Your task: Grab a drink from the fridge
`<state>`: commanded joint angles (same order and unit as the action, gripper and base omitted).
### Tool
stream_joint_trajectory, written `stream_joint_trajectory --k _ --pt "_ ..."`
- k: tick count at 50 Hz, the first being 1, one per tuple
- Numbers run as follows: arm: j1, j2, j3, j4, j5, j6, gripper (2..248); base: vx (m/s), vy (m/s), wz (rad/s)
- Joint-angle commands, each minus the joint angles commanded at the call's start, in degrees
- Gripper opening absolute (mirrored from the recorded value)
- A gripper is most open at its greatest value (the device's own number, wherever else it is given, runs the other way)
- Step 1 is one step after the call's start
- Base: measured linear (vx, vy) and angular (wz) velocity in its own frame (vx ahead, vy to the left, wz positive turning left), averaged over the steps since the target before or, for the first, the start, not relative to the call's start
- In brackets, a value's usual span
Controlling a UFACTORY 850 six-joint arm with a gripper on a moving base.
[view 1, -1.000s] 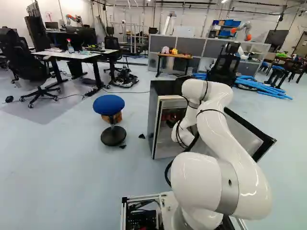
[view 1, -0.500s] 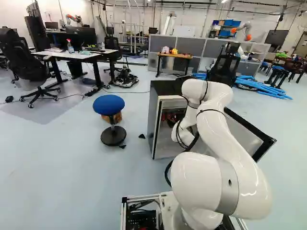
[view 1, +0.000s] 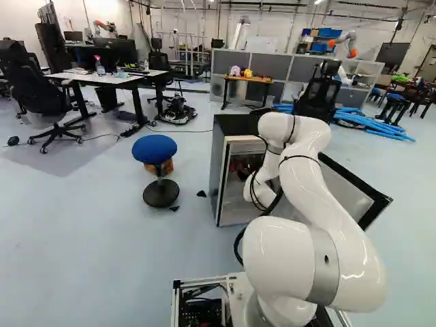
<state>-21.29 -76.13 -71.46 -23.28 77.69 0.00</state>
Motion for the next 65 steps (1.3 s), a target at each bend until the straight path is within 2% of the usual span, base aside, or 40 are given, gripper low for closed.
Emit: stream_joint_trajectory --k 65 --pt "0.68 -2.46 -4.85 -1.23 0.00 0.00 134 0.000 0.000 0.000"
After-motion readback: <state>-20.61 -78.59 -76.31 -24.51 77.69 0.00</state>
